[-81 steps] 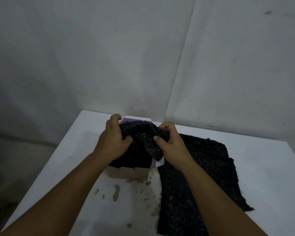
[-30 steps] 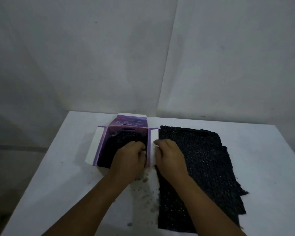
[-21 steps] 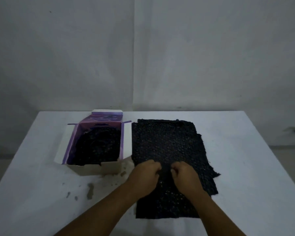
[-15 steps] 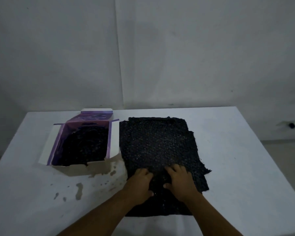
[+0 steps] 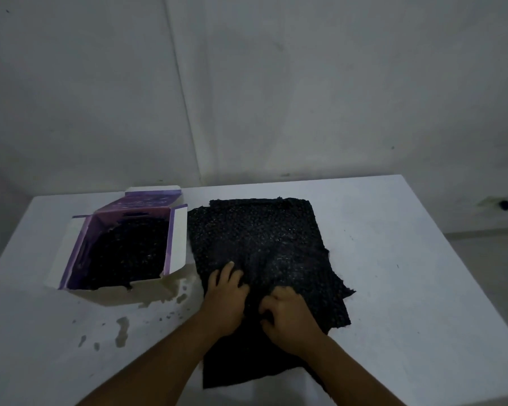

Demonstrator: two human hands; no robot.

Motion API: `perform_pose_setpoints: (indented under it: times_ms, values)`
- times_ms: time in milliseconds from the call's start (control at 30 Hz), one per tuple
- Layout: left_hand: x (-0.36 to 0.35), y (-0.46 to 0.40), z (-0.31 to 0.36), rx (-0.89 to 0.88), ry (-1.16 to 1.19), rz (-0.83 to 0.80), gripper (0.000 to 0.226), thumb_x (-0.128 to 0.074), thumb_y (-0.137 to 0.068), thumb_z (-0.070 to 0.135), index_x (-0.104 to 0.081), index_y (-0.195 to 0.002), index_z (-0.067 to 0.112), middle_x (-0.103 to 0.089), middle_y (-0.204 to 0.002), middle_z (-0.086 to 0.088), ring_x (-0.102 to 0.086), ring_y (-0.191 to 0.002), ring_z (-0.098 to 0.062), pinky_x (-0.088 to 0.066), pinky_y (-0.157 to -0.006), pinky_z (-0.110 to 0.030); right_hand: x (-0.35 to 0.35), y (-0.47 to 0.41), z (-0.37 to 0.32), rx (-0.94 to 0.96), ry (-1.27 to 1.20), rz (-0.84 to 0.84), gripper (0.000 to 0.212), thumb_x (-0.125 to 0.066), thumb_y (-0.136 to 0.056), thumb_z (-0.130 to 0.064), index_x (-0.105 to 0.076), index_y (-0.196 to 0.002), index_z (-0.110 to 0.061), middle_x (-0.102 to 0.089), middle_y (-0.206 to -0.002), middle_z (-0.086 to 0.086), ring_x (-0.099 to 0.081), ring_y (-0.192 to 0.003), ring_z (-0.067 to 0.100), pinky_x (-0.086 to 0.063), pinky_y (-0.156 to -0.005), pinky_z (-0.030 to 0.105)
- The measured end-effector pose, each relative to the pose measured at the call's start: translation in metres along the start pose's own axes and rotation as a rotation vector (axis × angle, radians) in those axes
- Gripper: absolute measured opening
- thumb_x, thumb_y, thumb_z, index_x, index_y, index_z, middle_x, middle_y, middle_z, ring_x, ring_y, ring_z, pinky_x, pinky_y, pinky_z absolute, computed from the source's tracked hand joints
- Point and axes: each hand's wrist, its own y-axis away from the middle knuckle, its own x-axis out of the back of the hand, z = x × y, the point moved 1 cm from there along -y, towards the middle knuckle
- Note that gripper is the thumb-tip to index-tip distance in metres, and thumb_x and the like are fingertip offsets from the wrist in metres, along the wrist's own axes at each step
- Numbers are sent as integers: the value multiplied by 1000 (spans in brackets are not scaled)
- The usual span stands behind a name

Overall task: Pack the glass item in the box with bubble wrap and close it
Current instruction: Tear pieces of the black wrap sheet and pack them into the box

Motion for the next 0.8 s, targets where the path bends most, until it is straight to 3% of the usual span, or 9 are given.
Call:
perform_pose_setpoints:
  times_ms: [167, 233, 333, 433, 500, 567, 700, 733, 800]
  values:
    - [-2, 12, -6, -170, 12, 64, 25, -71, -61, 14, -66, -83, 24, -66, -103, 0, -53, -123, -28, -27, -108, -53, 11, -11, 15, -134, 192, -170, 113, -61, -59, -70, -5, -151, -35, -6, -160, 3, -10, -143, 30, -16, -109, 55]
    - [-2, 17, -7, -220, 45, 147, 30, -70, -50, 9, -60, -73, 26, -65, -82, 5, -63, -104, -22, -35, -105, -52, 9, -15, 23, -108, 280, -216, 124, -64, -58, -72, 5, -153, -34, -14, -159, 3, -14, -142, 30, -12, -110, 56]
    - [1, 24, -9, -227, 152, 250, 40, -59, -55, 3, -55, -90, 23, -59, -76, 6, -58, -85, -15, -33, -111, -49, 6, -16, 27, -77, 367, -226, 111, -61, -59, -74, -14, -152, -35, -46, -136, 2, -37, -126, 30, -18, -105, 52]
    - [4, 29, -13, -209, 194, 265, 63, -60, -69, 8, -49, -130, 20, -61, -91, 2, -54, -89, -16, -33, -109, -36, 4, -16, 26, -72, 362, -169, 69, -58, -68, -63, -50, -131, -36, -58, -114, 2, -46, -114, 30, -25, -98, 49]
    - [8, 31, -17, -233, 228, 293, 57, -63, -69, 5, -57, -124, 19, -61, -93, 1, -52, -87, -16, -46, -85, -29, 6, -16, 22, -56, 306, -46, 44, -65, -65, -49, -65, -107, -34, -60, -100, 1, -53, -103, 30, -30, -87, 45]
    - [19, 35, -23, -220, 312, 302, 39, -60, -65, 0, -67, -100, 17, -58, -89, -1, -48, -83, -15, -43, -66, -26, 14, -15, 17, -52, 191, 49, 34, -67, -60, -44, -67, -92, -32, -58, -100, -2, -52, -99, 26, -29, -81, 39]
    - [54, 49, -40, -154, 535, 299, 31, -55, -72, 6, -62, -101, 15, -52, -109, 1, -52, -95, -13, -49, -78, -30, 44, -15, 3, 10, -140, 15, 34, -64, -66, -44, -63, -94, -26, -53, -131, -7, -42, -122, 15, -35, -93, 40]
    - [64, 54, -45, -161, 581, 294, 32, -55, -74, 8, -60, -104, 16, -53, -114, 3, -54, -99, -13, -49, -84, -30, 57, -15, -6, 8, -264, -43, 28, -67, -70, -37, -62, -95, -26, -57, -124, -9, -49, -116, 9, -41, -94, 39]
    - [89, 67, -55, -150, 644, 269, 32, -54, -77, 10, -57, -108, 19, -59, -113, 3, -57, -98, -13, -51, -86, -32, 84, -15, -29, -15, -480, -185, 14, -67, -81, -18, -57, -89, -25, -62, -88, -10, -56, -77, 1, -48, -72, 31]
